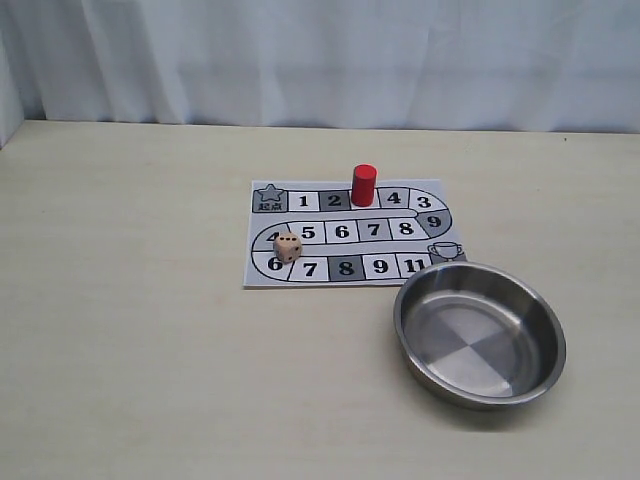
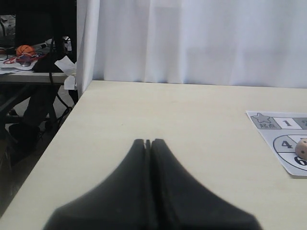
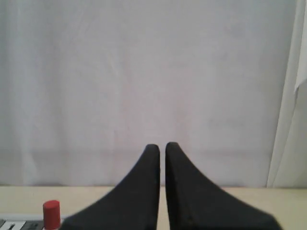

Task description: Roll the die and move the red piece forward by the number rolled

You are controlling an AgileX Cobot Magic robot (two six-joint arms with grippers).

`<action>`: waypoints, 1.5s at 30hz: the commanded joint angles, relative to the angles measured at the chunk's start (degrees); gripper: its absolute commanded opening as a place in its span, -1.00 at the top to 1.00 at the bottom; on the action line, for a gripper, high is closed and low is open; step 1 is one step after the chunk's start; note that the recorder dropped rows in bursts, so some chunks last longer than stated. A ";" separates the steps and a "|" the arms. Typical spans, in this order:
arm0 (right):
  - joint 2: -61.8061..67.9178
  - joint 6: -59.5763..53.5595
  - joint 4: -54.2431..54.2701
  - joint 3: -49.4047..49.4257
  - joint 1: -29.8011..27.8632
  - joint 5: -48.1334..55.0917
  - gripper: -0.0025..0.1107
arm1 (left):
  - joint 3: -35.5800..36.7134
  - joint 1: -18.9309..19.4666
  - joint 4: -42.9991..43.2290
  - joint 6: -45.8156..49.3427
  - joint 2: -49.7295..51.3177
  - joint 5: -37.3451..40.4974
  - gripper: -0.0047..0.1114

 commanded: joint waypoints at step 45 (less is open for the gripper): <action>-0.25 -3.43 -0.64 0.23 -0.08 16.78 0.88 | 0.11 0.00 -0.21 -0.24 -0.02 -0.74 0.92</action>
